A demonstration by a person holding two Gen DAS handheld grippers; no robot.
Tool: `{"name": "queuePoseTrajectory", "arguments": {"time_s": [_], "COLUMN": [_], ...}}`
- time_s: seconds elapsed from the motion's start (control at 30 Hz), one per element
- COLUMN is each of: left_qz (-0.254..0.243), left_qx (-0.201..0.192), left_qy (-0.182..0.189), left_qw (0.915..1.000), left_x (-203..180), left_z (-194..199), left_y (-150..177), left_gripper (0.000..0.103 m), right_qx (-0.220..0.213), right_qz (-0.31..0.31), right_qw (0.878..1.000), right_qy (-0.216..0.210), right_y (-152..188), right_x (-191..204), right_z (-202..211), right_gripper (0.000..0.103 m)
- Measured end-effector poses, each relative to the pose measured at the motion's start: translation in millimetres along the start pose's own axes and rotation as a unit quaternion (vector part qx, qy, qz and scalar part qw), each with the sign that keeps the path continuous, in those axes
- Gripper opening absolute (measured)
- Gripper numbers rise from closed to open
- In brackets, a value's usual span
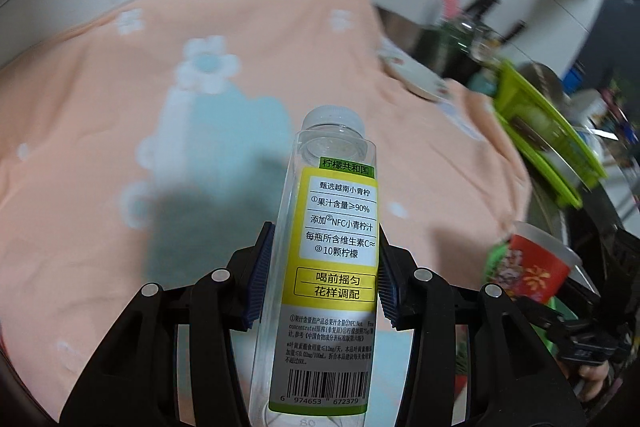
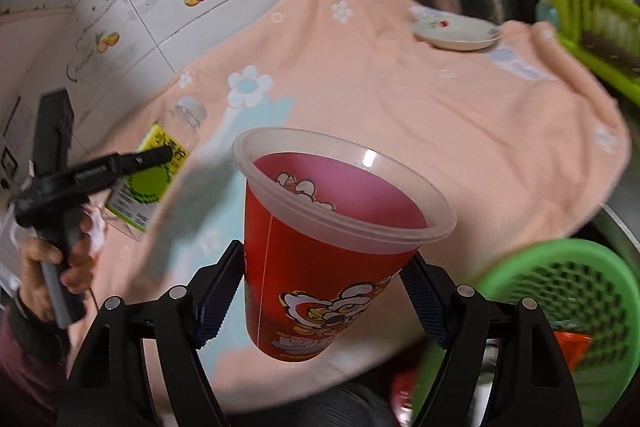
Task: Collect trash
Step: 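Carry the red cup with the right gripper and the bottle with the left gripper toward the green basket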
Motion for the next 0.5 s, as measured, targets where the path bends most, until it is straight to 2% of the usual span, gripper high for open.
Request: {"name": "queuePoseTrajectory", "arguments": {"time_s": [0.27,0.5], "left_qz": [-0.056,-0.095], "left_qx": [0.025,0.046], "left_qy": [0.063,0.099], "left_qw": [0.9961,0.9895], "left_x": [-88.8,-143.6], "left_z": [-4.0,-7.2], "left_y": [46.4,76.1], "left_gripper": [0.046,0.046], "right_qx": [-0.002,0.009], "right_qz": [0.002,-0.014], "right_qw": [0.998,0.992], "right_qy": [0.067,0.125], "right_y": [52.0,95.2], "right_x": [-36.8,-70.7], "right_z": [53.6,84.0], "right_gripper": [0.074,0.074]}}
Point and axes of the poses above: each gripper's, at about its wrist camera, not at the fingertips, and z roughly against the way its jaws point, x to its left, y to its underside, the point moved 1 cm from there along -z, roughly the way its jaws point, and after that the axes turned 10 degrees about z, right-handed, at the moved point
